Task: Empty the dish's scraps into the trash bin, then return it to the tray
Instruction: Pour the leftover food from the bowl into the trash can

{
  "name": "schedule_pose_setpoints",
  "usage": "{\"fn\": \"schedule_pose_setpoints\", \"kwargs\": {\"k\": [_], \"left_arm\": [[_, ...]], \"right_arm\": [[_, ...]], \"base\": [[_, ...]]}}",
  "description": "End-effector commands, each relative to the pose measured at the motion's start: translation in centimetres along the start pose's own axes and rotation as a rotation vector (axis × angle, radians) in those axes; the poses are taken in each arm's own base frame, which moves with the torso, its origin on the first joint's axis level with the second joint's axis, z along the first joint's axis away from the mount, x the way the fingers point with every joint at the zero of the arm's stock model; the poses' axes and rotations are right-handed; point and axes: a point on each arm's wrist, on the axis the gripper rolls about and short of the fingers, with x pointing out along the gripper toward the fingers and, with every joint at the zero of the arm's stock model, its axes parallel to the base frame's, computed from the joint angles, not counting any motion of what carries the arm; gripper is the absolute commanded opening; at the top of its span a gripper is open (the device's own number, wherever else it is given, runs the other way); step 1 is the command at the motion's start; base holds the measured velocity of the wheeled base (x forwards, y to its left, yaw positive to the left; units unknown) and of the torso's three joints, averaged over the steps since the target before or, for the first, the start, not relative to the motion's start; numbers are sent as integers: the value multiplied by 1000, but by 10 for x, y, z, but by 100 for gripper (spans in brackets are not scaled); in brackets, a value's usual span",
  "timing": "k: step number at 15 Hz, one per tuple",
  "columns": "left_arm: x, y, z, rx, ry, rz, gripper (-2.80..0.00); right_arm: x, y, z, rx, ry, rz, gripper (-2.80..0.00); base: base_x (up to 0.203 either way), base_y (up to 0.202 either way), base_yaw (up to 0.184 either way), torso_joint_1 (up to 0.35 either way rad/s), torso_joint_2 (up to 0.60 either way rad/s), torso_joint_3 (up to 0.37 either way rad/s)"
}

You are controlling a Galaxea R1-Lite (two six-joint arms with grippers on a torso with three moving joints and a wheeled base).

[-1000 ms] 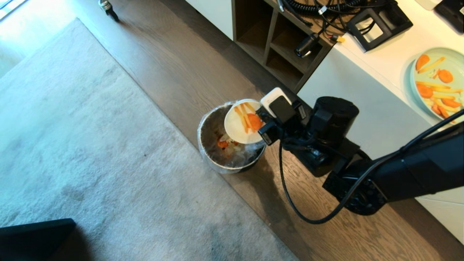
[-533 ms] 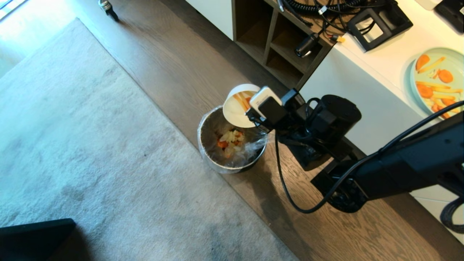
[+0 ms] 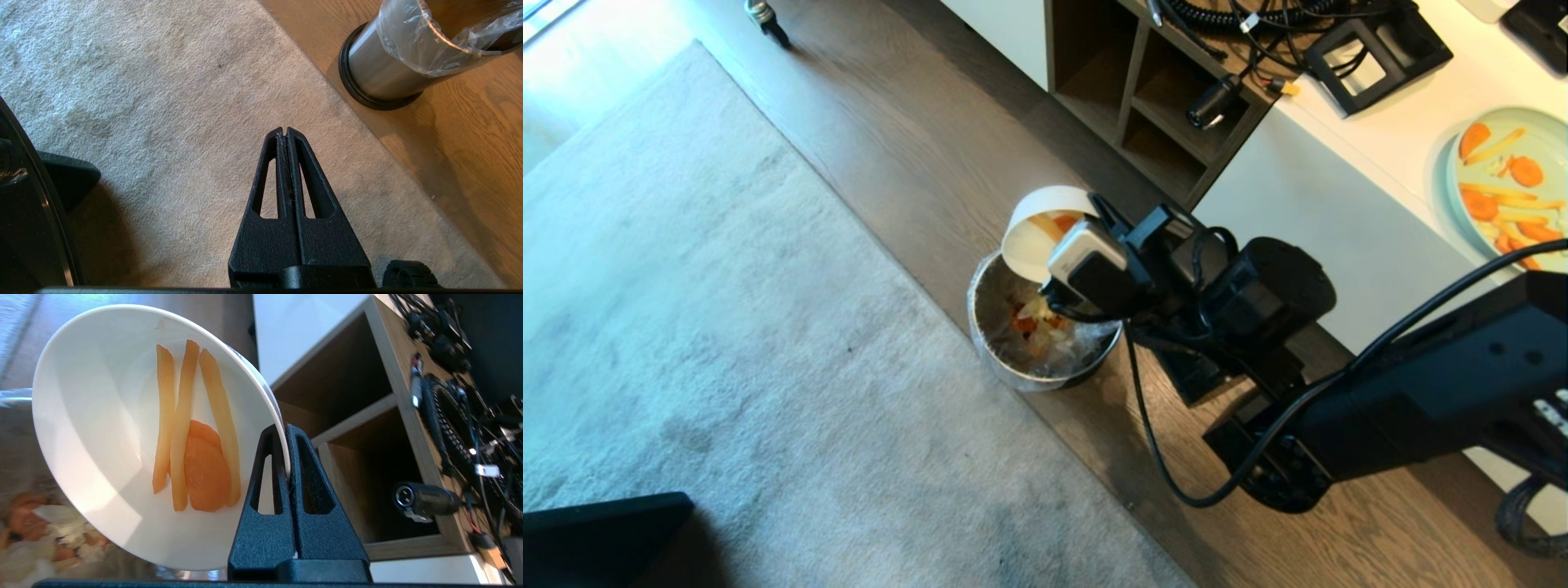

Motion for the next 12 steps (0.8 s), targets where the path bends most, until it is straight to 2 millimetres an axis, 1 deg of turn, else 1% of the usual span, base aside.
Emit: {"fn": "schedule_pose_setpoints", "kwargs": {"k": [1, 3, 6, 10, 12], "left_arm": [[0, 0, 0, -1, -2, 1, -280], [0, 0, 0, -1, -1, 1, -280], [0, 0, 0, -1, 0, 1, -280], [0, 0, 0, -1, 0, 1, -280], [0, 0, 0, -3, 0, 1, -280]], "right_arm": [[-7, 11, 13, -9, -36, 9, -280], [-10, 15, 17, -47, -46, 19, -280], [-9, 13, 21, -58, -56, 10, -280], [-9, 10, 20, -65, -57, 6, -280], [-8, 8, 15, -101, -53, 5, -280]], "base": [[0, 0, 0, 0, 0, 0], [0, 0, 0, 0, 0, 0], [0, 0, 0, 0, 0, 0], [0, 0, 0, 0, 0, 0], [0, 0, 0, 0, 0, 0]]}}
